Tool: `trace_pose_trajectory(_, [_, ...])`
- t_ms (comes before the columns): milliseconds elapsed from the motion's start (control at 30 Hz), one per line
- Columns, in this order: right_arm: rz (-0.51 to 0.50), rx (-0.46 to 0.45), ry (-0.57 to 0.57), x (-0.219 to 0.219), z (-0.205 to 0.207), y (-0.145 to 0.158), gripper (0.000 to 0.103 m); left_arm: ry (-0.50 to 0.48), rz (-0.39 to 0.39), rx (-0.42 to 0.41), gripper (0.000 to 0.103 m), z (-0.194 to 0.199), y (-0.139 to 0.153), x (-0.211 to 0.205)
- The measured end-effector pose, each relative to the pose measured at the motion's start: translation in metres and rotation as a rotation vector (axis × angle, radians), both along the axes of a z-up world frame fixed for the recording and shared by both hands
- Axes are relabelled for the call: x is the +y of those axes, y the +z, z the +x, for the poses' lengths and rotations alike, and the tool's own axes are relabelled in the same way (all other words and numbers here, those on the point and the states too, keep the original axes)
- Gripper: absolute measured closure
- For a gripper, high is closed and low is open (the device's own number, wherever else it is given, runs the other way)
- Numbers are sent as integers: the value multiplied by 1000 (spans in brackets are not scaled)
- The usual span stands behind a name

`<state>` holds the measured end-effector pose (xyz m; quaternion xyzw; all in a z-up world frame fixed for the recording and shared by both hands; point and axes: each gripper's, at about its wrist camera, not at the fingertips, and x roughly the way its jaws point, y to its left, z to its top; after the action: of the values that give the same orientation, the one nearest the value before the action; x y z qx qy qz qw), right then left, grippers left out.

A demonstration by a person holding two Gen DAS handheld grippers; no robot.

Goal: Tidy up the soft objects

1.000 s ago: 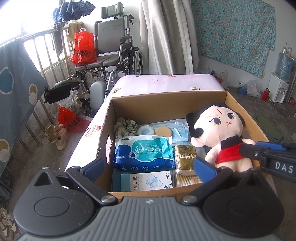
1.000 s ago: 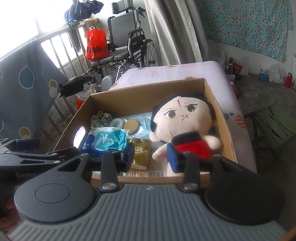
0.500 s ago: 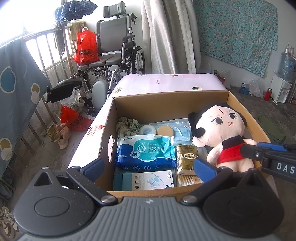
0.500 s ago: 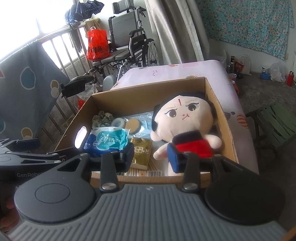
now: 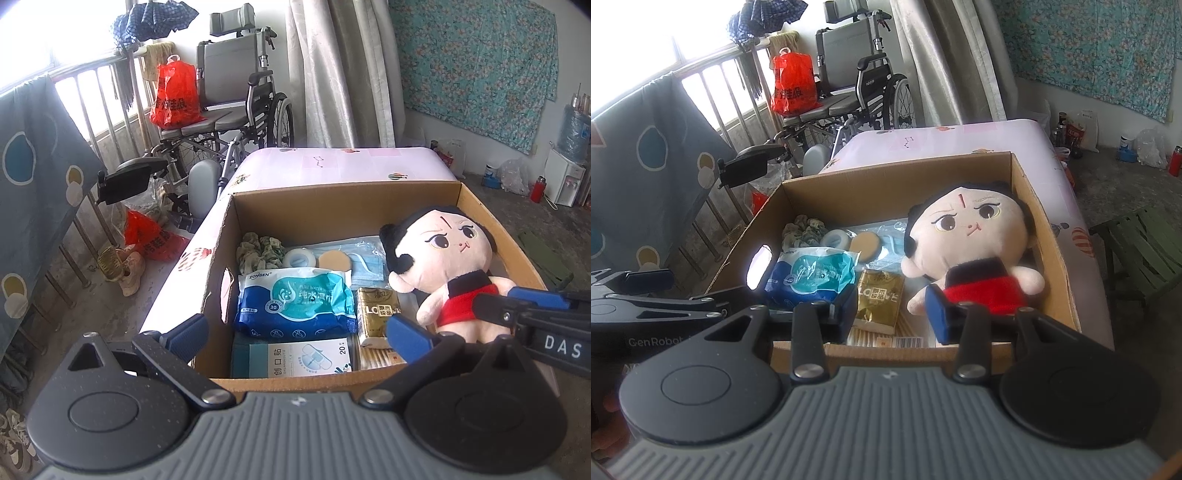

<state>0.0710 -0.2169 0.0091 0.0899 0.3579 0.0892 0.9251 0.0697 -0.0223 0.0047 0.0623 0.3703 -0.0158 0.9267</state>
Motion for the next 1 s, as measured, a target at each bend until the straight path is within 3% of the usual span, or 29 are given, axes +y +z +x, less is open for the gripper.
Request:
trace_pose_trajectory(433, [20, 2, -5, -4, 2, -3, 63, -7, 31, 0, 0, 0, -3, -7])
trace_pose_trajectory(1000, [14, 9, -22, -5, -6, -5, 63, -12, -6, 0, 0, 1, -3, -5])
